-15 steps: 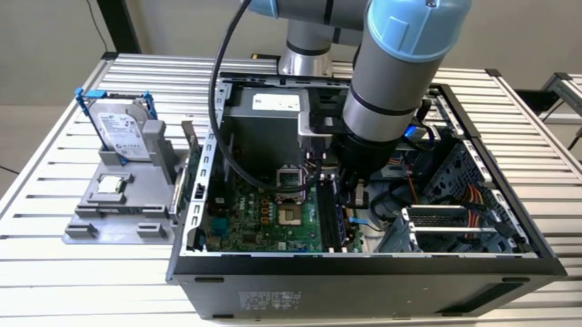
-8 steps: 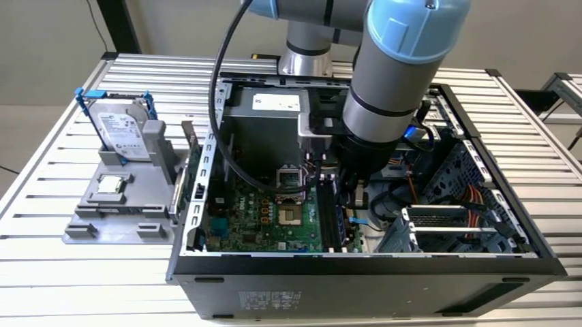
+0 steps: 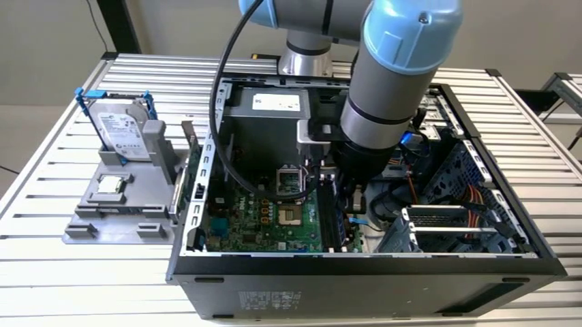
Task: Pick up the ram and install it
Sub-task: 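Press down the ram until it locks into place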
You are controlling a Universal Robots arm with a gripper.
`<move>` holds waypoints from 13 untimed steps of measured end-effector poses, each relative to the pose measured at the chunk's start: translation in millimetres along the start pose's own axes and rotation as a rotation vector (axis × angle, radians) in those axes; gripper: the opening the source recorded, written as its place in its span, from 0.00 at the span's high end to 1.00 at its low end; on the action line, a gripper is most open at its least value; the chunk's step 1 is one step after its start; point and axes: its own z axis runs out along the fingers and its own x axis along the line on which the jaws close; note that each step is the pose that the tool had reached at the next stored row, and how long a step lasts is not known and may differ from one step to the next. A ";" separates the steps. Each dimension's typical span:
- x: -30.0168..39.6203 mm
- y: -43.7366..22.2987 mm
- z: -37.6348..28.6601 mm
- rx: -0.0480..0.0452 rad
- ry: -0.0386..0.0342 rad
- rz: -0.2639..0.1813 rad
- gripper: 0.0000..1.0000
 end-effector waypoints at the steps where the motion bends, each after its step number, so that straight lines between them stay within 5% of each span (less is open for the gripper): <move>1: 0.0 0.0 1.7 0.0001 0.0001 0.000 1.00; 7: -0.3 -0.1 2.2 -0.0001 0.0011 0.000 1.00; 13: -0.5 0.0 -7.2 0.0000 -0.0017 0.000 1.00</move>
